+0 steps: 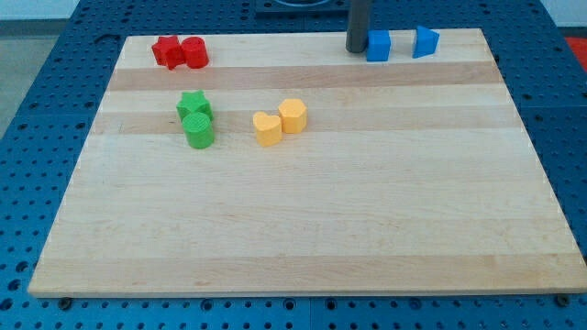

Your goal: Slide the blue cube towards the blue triangle

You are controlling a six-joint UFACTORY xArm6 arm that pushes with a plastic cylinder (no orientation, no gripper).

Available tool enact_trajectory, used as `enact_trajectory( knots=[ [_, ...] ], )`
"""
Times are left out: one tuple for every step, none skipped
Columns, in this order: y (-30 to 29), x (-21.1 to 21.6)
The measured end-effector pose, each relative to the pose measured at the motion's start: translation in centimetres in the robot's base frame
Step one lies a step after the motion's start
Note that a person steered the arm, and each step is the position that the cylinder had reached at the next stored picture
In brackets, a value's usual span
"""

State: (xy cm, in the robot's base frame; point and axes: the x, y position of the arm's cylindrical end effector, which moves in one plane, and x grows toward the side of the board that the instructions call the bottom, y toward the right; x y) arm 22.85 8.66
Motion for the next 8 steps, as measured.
enact_trajectory(
  knots=[
    [1.3, 0.0],
    [1.9, 0.1],
    [1.9, 0.2],
    [1.9, 0.2],
    [1.6, 2.2],
    [1.7, 2.6],
    [3.2, 2.5],
    [4.0, 2.5]
  ],
)
